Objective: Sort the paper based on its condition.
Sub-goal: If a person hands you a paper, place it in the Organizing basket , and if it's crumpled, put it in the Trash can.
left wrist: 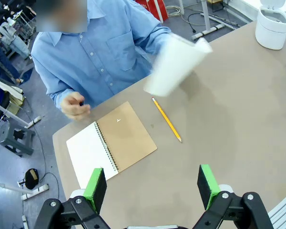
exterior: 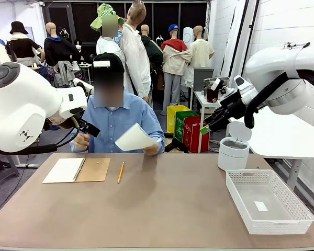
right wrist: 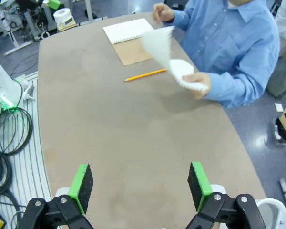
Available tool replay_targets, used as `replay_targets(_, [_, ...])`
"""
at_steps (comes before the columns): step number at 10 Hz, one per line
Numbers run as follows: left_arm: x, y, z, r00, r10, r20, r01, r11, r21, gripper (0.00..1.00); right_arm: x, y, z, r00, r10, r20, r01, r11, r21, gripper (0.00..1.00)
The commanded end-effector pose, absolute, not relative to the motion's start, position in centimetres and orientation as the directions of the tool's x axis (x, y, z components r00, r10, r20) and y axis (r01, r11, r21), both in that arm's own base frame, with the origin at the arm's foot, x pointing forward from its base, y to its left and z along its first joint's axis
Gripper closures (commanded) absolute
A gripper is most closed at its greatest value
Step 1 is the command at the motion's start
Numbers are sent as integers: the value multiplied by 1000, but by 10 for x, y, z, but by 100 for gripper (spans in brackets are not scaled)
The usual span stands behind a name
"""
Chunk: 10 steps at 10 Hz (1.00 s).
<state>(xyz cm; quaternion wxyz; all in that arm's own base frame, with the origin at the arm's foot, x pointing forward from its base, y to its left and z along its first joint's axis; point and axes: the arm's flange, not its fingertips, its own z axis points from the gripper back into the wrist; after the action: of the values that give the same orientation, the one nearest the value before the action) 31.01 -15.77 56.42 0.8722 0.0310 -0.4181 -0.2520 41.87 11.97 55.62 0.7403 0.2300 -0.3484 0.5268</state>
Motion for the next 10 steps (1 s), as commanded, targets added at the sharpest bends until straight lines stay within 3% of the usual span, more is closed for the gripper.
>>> replay_targets(1, [310, -157, 563, 515, -478, 712, 415, 866, 281, 0, 419, 119, 556, 195, 620, 760, -942, 333, -30, 0])
replay_targets(5, [310, -157, 563, 515, -478, 712, 415, 866, 281, 0, 419, 120, 556, 202, 620, 758, -940, 339, -27, 0])
replay_targets(7, [310, -157, 563, 515, -478, 712, 415, 866, 281, 0, 428, 120, 554, 409, 514, 754, -876, 453, 166, 0])
replay_targets(10, [310, -157, 563, 515, -478, 712, 415, 866, 281, 0, 450, 106, 547, 734, 293, 612, -659, 523, 540, 0])
